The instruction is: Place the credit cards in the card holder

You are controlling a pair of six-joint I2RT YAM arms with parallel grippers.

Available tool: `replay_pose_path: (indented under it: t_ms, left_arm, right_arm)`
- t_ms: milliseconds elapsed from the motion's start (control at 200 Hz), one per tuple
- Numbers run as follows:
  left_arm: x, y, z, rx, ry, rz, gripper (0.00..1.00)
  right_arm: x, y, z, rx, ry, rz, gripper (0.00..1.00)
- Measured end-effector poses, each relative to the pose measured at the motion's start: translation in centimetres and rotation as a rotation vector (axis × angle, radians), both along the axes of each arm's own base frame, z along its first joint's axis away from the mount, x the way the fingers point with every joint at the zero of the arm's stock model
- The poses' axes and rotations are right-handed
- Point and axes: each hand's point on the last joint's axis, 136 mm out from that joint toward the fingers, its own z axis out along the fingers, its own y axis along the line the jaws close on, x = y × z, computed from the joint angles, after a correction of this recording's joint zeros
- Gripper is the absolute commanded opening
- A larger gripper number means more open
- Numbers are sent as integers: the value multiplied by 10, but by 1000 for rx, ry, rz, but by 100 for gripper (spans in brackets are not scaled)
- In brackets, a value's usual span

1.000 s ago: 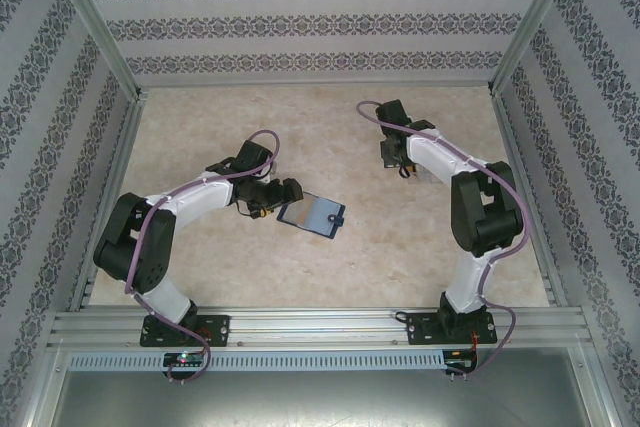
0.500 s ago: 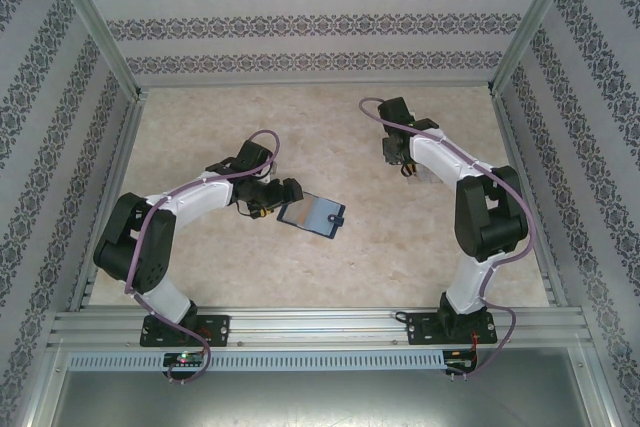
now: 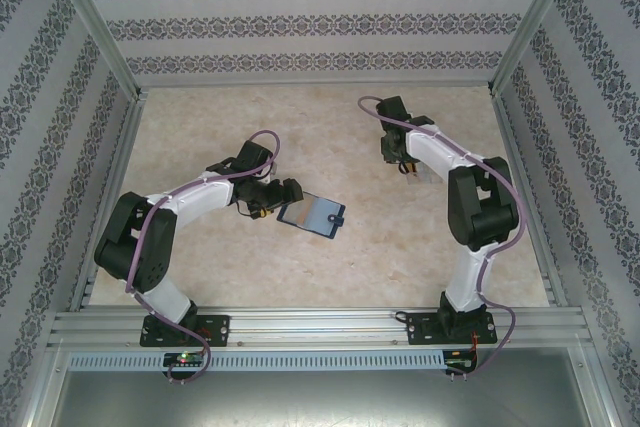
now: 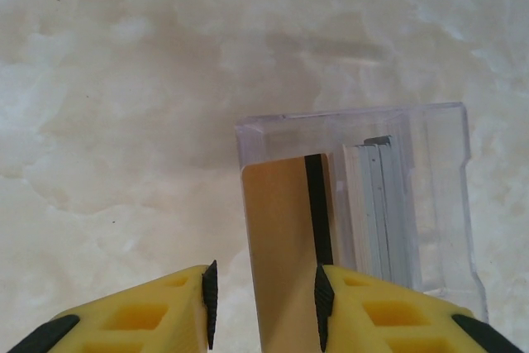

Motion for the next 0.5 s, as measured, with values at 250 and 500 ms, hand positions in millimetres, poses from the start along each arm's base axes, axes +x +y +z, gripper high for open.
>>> replay_pose_path:
  t_ms: [250,500]
  left_arm:
    - [0,0,0,0,0,0,89]
    - [-1,0,-4,4,10,0,89]
  right_arm:
    - [0,-1,-12,-16,26,-4,31]
    - [0,-5,-11,-32,27,-14,15]
